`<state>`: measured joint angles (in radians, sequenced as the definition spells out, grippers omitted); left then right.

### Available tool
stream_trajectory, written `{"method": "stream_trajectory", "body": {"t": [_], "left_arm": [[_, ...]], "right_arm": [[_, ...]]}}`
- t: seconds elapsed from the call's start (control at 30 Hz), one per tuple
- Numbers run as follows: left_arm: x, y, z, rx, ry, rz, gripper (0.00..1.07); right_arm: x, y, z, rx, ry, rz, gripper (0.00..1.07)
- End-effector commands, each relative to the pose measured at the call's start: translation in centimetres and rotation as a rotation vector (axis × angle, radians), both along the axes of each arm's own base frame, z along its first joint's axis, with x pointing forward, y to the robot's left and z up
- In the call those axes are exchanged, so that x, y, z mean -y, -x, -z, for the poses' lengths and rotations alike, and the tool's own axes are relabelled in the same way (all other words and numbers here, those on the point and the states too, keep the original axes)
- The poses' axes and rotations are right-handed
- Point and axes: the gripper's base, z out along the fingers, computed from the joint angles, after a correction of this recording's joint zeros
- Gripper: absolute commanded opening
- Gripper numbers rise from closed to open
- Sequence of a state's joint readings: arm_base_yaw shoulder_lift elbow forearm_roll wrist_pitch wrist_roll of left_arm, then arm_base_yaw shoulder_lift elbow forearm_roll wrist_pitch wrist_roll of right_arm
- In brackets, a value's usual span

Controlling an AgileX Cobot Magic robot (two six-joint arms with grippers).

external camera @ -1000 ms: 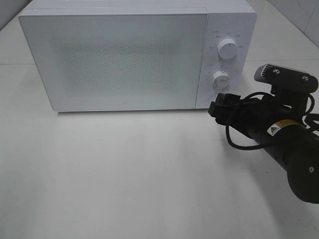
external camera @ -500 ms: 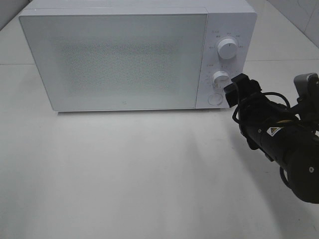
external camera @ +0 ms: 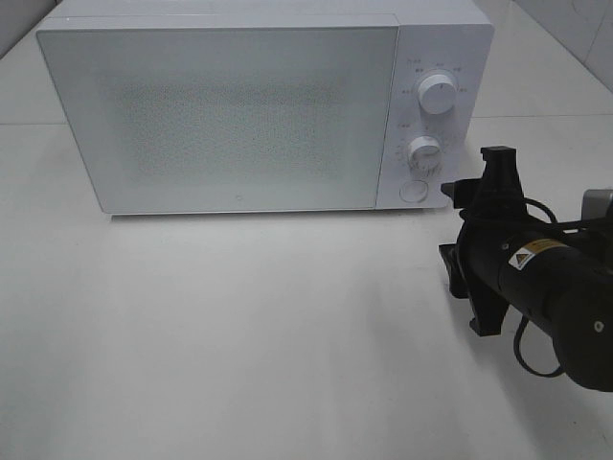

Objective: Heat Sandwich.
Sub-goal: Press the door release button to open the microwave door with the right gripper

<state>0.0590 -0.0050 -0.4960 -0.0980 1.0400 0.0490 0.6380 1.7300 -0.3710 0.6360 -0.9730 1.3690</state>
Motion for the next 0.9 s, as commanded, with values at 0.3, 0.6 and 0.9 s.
{"method": "stream_trajectory", "body": {"t": [0.3, 0.6, 0.9], "left_arm": [[0.0, 0.4, 0.0, 0.028, 0.005, 0.005, 0.98], [0.0, 0.4, 0.0, 0.028, 0.005, 0.005, 0.98], [0.0, 0.4, 0.0, 0.028, 0.005, 0.005, 0.98]], "right_arm": [[-0.2, 0.1, 0.1, -0.03, -0.069, 0.02, 0.0], [-0.1, 0.0, 0.2, -0.039, -0.062, 0.008, 0.0], [0.4, -1.4, 0.0, -0.041, -0.037, -0.034, 0.0]]}}
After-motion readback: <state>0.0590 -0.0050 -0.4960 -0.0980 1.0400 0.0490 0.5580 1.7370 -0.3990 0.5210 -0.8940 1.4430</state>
